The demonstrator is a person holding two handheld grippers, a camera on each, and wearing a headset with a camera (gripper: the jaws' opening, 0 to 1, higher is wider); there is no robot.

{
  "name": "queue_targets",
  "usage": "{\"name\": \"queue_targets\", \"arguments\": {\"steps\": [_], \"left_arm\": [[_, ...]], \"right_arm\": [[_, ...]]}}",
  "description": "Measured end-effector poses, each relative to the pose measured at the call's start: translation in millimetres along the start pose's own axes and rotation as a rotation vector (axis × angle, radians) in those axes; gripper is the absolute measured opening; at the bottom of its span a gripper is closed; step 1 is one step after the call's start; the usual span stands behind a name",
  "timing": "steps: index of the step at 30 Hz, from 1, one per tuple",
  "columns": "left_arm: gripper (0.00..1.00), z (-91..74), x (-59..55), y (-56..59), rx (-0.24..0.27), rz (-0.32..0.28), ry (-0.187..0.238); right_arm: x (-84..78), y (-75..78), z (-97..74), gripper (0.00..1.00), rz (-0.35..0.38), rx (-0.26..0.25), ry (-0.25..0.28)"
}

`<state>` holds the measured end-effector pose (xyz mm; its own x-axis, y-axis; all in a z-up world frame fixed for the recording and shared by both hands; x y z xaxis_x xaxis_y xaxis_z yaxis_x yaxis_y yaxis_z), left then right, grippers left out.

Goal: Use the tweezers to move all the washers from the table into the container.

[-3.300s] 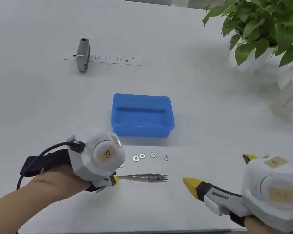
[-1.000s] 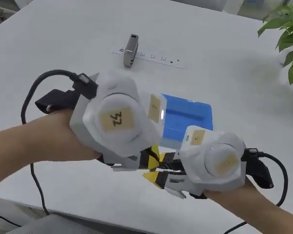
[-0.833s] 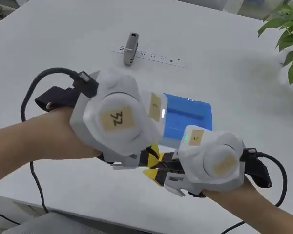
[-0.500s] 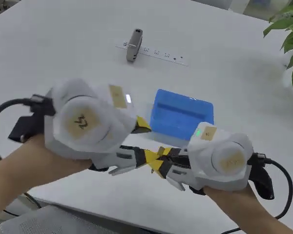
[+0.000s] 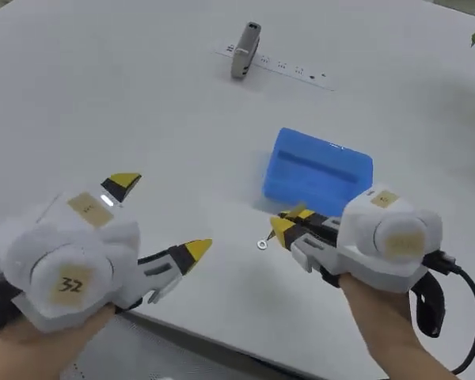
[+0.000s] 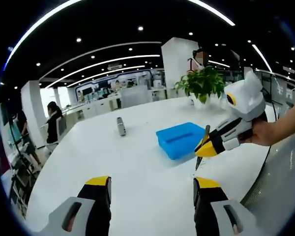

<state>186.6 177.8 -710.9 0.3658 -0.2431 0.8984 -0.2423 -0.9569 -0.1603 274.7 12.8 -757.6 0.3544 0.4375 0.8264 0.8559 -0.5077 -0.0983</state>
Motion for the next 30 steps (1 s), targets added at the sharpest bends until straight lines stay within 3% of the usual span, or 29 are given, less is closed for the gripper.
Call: {"name": "queue_targets", "arguments": {"steps": [10, 13, 21, 25, 30], "left_arm": [[0.73, 1.0, -2.7, -3.8, 0.012, 0.002, -0.013], [0.75, 3.2, -5.8, -1.0, 0.005, 0.025, -0.04], [0.75, 4.2, -7.6, -2.0, 0.005, 0.043, -0.049], [0.74, 4.7, -9.8, -3.0, 0.008, 0.047, -0.06], [0.75, 4.9, -10.3, -2.7, 0.009, 0.057, -0.061]], "right_arm": [[-13.9, 10.2, 11.0, 0.04, 0.042, -0.023, -0.019], [-13.8, 10.2, 10.9, 0.04, 0.048, -0.025, -0.014], [-13.5, 9.9, 12.3, 0.04, 0.081, -0.024, -0.009], [-15.4, 8.3, 13.7, 0.04, 0.068, -0.024, -0.012], [-13.8, 3.3, 15.6, 0.03, -0.01, -0.033, -0.034]]}}
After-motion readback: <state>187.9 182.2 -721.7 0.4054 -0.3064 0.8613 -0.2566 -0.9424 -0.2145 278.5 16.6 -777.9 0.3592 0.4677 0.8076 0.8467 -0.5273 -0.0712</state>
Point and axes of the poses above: the centre of the closed fingertips' face, and the gripper's own axes: z roughly forward along the fingers, y roughly to its right, x roughly out of its top, the point moved 6 cm from there along -z, roughly backward along the fingers, and after that the axes turned 3 degrees about x, right-handed, at the moved point
